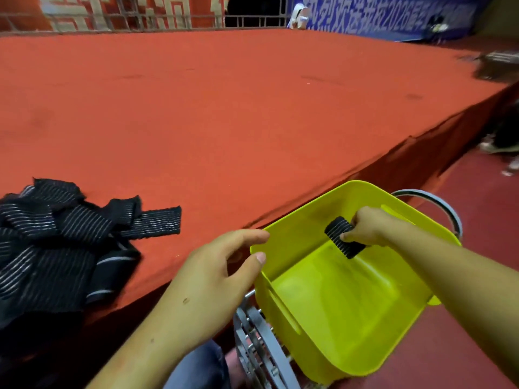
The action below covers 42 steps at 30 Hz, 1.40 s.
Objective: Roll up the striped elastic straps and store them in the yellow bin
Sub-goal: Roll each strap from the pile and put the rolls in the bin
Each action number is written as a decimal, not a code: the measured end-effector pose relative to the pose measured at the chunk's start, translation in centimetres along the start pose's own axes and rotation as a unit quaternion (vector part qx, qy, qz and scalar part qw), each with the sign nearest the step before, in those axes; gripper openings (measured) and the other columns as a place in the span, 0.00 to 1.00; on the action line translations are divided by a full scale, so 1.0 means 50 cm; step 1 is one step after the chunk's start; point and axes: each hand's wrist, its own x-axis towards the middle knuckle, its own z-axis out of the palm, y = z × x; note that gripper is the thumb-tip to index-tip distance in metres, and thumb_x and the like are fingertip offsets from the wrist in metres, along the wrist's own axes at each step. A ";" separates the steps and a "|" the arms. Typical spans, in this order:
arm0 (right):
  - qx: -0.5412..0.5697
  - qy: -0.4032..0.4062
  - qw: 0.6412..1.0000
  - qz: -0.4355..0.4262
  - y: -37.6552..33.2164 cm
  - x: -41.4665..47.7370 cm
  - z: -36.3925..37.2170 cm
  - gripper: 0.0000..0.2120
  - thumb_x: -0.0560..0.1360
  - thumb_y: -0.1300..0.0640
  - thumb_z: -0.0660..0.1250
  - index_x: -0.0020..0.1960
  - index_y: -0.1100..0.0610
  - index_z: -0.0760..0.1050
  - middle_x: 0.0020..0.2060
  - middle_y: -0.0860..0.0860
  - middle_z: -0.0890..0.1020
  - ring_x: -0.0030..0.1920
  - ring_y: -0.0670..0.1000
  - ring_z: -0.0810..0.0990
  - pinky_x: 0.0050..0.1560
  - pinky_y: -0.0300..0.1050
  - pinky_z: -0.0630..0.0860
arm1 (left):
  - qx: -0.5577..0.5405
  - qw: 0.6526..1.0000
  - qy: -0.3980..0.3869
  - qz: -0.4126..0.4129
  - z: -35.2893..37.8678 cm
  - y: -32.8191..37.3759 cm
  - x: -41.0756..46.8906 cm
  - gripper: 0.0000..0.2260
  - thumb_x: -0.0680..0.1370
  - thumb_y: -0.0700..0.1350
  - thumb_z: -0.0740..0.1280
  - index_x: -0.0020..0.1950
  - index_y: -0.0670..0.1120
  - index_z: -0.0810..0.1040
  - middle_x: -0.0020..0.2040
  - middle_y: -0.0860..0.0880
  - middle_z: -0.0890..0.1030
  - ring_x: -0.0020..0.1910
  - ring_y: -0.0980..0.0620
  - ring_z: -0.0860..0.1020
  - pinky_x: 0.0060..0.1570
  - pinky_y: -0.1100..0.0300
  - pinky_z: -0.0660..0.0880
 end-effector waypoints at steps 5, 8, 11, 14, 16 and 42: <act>-0.053 -0.009 0.998 0.038 -0.008 0.044 0.012 0.18 0.78 0.46 0.75 0.39 0.57 0.74 0.34 0.52 0.78 0.38 0.54 0.82 0.32 0.43 0.74 | 0.016 1.000 -0.020 -0.011 0.025 -0.014 0.022 0.12 0.80 0.55 0.68 0.62 0.65 0.81 0.60 0.72 0.80 0.63 0.70 0.76 0.69 0.59 0.72; -0.073 -0.014 0.996 0.042 -0.003 0.068 0.015 0.18 0.77 0.49 0.75 0.37 0.56 0.71 0.41 0.54 0.80 0.51 0.57 0.87 0.42 0.45 0.78 | 0.039 0.998 -0.042 -0.011 0.037 -0.024 0.026 0.12 0.79 0.58 0.66 0.61 0.68 0.80 0.60 0.77 0.77 0.58 0.63 0.81 0.63 0.64 0.74; -0.077 -0.012 0.997 0.030 -0.009 0.083 0.022 0.17 0.76 0.50 0.76 0.38 0.57 0.73 0.38 0.53 0.80 0.47 0.56 0.86 0.43 0.45 0.80 | 0.050 0.998 -0.041 -0.024 0.041 -0.023 0.021 0.12 0.76 0.67 0.65 0.59 0.72 0.79 0.60 0.78 0.75 0.53 0.57 0.82 0.55 0.71 0.74; -0.081 -0.013 0.996 0.024 -0.012 0.099 0.051 0.13 0.75 0.52 0.77 0.43 0.57 0.74 0.37 0.53 0.76 0.44 0.57 0.80 0.42 0.46 0.78 | 0.039 0.998 -0.030 -0.029 0.045 -0.028 0.020 0.13 0.76 0.69 0.63 0.59 0.75 0.77 0.59 0.78 0.76 0.52 0.57 0.82 0.57 0.65 0.75; -0.076 -0.021 0.997 0.026 -0.013 0.101 0.066 0.10 0.77 0.55 0.75 0.46 0.57 0.75 0.38 0.54 0.77 0.44 0.58 0.80 0.43 0.47 0.79 | 0.028 0.999 -0.024 -0.026 0.049 -0.031 0.019 0.12 0.76 0.61 0.66 0.58 0.75 0.77 0.58 0.79 0.75 0.58 0.72 0.77 0.57 0.73 0.70; 0.221 0.140 0.953 -0.154 -0.134 -0.131 -0.066 0.20 0.80 0.36 0.67 0.41 0.49 0.84 0.27 0.49 0.83 0.20 0.54 0.78 0.22 0.43 0.73 | -0.038 0.993 0.089 -0.065 -0.091 -0.093 -0.050 0.11 0.82 0.44 0.69 0.60 0.57 0.85 0.58 0.67 0.83 0.62 0.67 0.78 0.66 0.67 0.71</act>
